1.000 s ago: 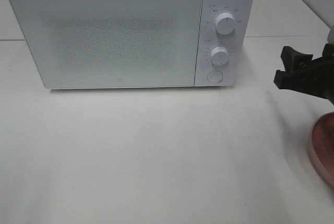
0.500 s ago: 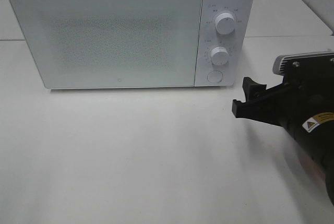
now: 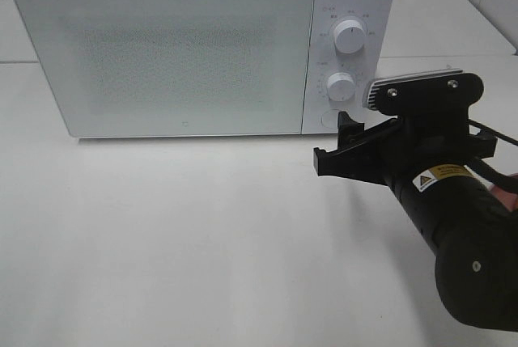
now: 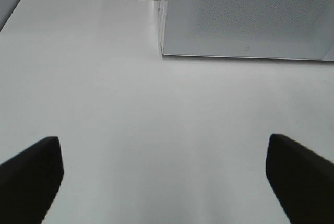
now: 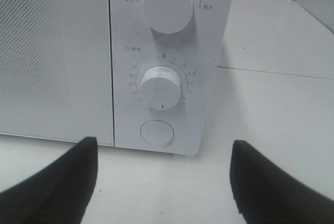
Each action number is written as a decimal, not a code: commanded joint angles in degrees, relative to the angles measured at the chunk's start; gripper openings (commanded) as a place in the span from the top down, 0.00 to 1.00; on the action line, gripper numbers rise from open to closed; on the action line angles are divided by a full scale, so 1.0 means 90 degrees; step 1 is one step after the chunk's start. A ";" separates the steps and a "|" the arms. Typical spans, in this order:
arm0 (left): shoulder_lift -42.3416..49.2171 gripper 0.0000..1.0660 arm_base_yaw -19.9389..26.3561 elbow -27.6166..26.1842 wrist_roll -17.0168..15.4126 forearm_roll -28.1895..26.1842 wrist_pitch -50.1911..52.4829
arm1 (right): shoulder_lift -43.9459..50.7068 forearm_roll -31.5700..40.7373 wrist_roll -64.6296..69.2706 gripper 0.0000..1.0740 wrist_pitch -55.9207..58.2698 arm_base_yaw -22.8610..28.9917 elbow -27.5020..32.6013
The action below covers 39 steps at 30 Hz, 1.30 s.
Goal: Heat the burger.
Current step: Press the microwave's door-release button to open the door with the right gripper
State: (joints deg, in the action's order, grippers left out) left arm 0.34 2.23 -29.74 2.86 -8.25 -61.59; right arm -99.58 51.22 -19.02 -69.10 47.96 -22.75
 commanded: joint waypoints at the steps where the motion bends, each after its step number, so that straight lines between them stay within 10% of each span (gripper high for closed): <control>1: 0.0102 0.08 -0.0019 0.0006 -0.0032 -0.0038 0.0032 | 0.0006 0.0013 0.0064 0.34 -0.0522 0.0019 -0.0057; 18: 0.0102 0.08 -0.0019 0.0006 -0.0032 -0.0038 0.0032 | 0.0006 0.0006 0.3692 0.45 -0.0433 0.0019 -0.0057; 39: 0.0102 0.08 -0.0019 0.0006 -0.0032 -0.0038 0.0032 | 0.0006 -0.0038 0.9384 1.00 0.0980 0.0019 -0.0057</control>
State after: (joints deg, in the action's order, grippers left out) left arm 0.34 2.23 -29.74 2.86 -8.25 -61.59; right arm -99.69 51.28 63.14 -61.42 47.96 -22.75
